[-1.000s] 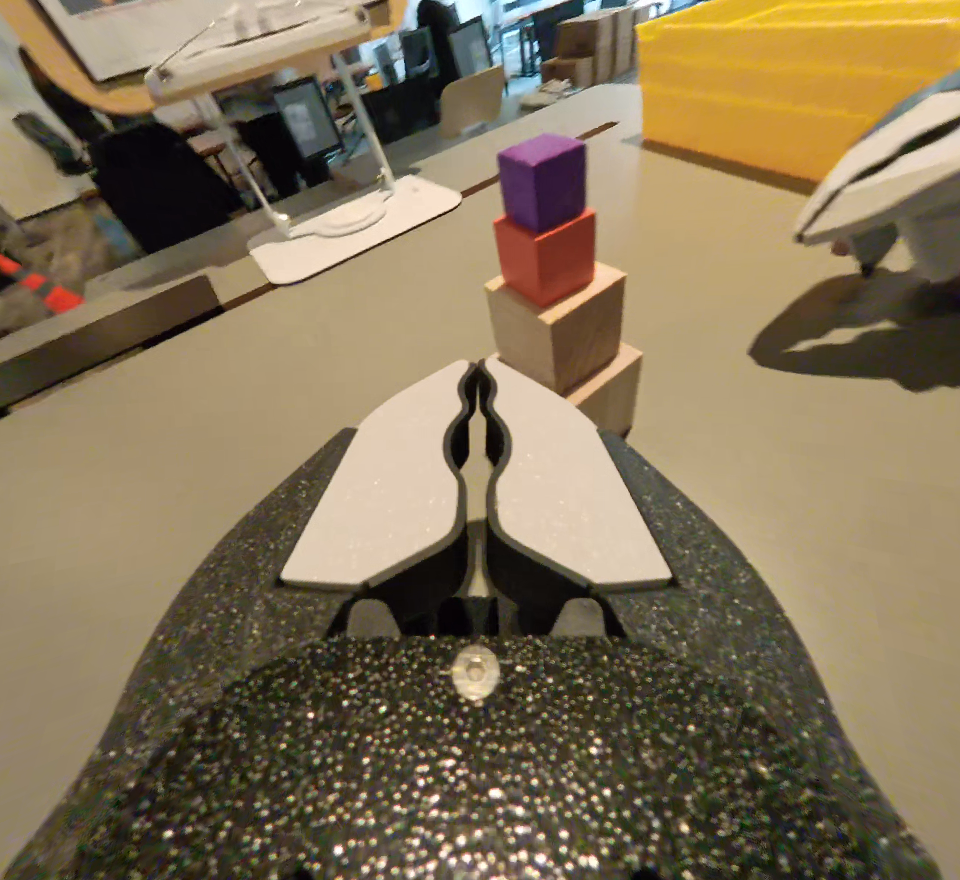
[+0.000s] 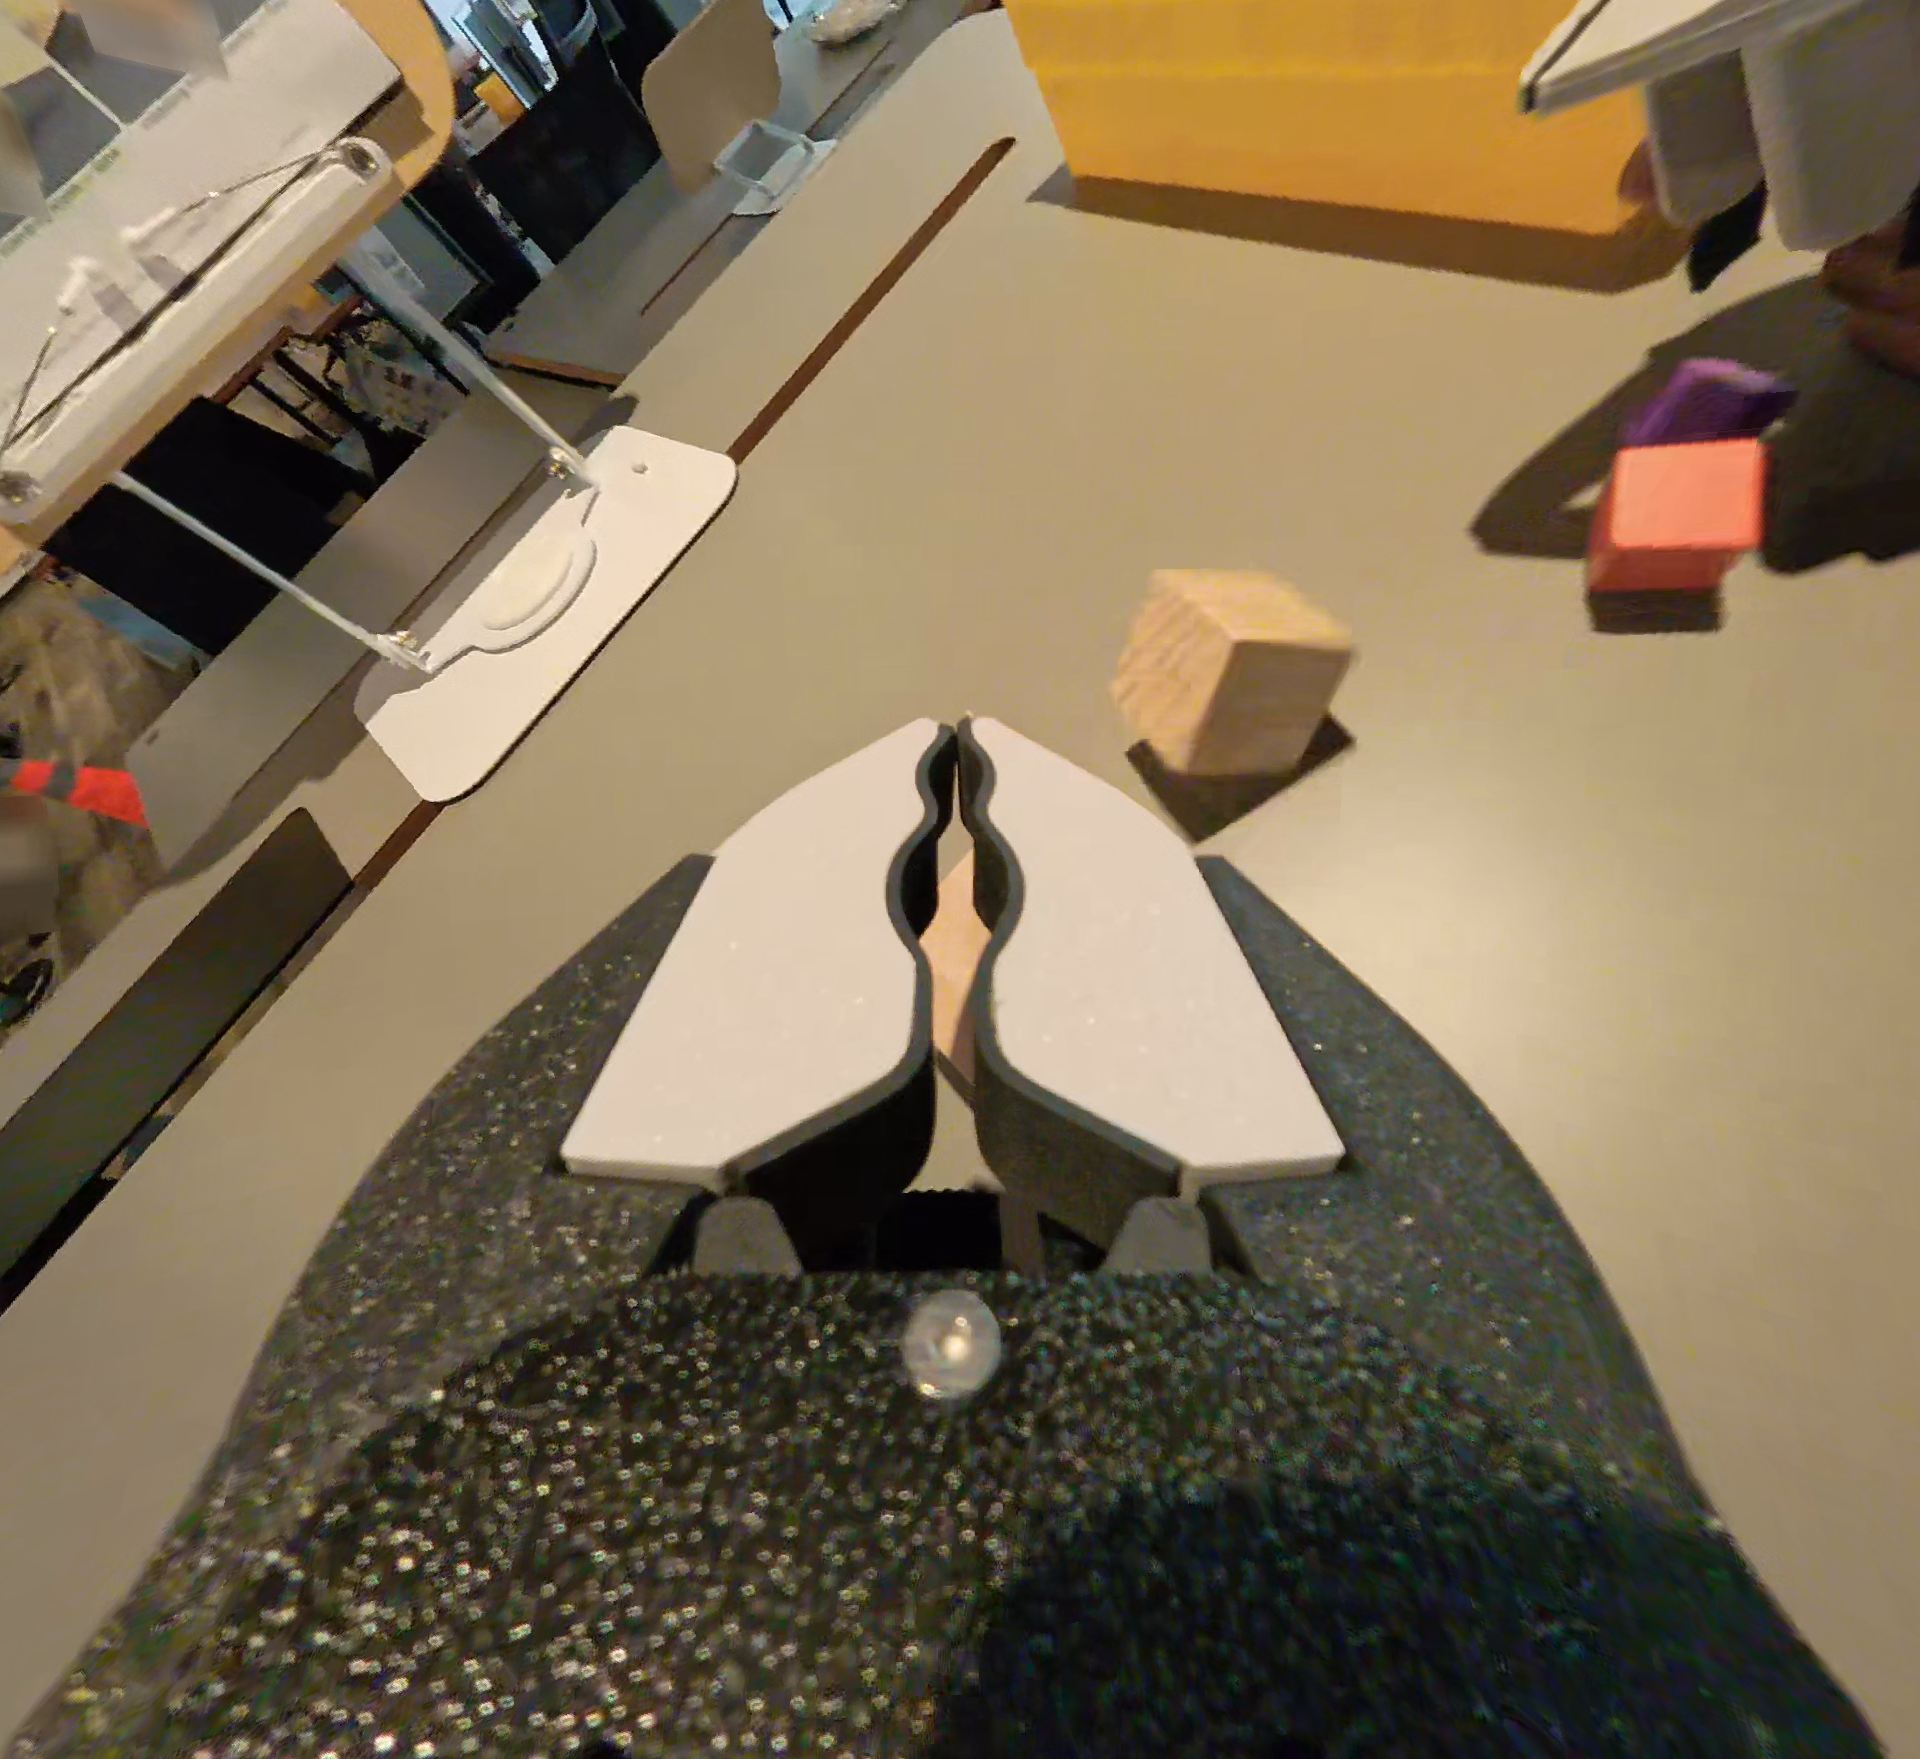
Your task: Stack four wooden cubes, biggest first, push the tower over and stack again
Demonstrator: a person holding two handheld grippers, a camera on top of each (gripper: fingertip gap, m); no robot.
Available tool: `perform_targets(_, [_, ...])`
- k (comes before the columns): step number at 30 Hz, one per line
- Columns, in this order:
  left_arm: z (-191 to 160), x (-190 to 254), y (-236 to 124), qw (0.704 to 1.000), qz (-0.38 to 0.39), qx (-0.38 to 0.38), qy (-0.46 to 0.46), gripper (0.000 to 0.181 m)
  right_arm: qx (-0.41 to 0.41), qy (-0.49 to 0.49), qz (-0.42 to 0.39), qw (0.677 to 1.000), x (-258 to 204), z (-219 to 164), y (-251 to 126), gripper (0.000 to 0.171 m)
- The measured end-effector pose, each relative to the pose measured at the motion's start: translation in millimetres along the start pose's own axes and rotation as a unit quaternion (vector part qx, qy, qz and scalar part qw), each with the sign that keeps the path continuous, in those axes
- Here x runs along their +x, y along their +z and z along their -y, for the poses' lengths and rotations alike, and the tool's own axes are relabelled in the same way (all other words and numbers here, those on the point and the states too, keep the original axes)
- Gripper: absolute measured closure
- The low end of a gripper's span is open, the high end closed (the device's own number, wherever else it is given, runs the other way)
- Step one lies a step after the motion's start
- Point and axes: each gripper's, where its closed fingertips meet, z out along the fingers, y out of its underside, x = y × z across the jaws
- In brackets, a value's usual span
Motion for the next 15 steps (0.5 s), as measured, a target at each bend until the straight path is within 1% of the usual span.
perform_targets(4, [-13.8, -3.1, -10.6, 1.0, 0.023, 0.015, -0.012, 0.18, -0.003, -0.003, -0.011, 1.0, 5.4, -0.3, -11.2, 0.171])
perform_targets(7, [-39.1, -7.9, -21.0, 0.998, 0.048, 0.023, -0.034, 0.177, -0.019, -0.016, -0.019, 1.0, 7.2, -4.3, -19.9, 0.17])
perform_targets(10, [-69.1, -10.9, -32.3, 0.994, 0.061, 0.029, -0.081, 0.175, -0.041, -0.023, -0.031, 0.998, 9.0, -9.6, -29.6, 0.165])
perform_targets(11, [-71.3, -12.4, -37.8, 0.994, 0.062, 0.03, -0.086, 0.17, -0.052, -0.021, -0.038, 0.998, 9.7, -11.7, -31.4, 0.162])
perform_targets(12, [-69.7, -14.3, -43.0, 0.993, 0.067, 0.044, -0.087, 0.17, -0.067, -0.021, -0.039, 0.997, 8.2, -14.5, -31.1, 0.157])
perform_targets(14, [-66.5, -13.5, -46.4, 0.992, 0.053, 0.061, -0.095, 0.169, -0.115, -0.037, -0.014, 0.993, -2.2, -23.1, -23.4, 0.145])
perform_targets(15, [-68.0, -11.8, -44.2, 0.993, 0.042, 0.054, -0.099, 0.166, -0.147, -0.058, -0.004, 0.987, -6.3, -28.2, -17.1, 0.137])
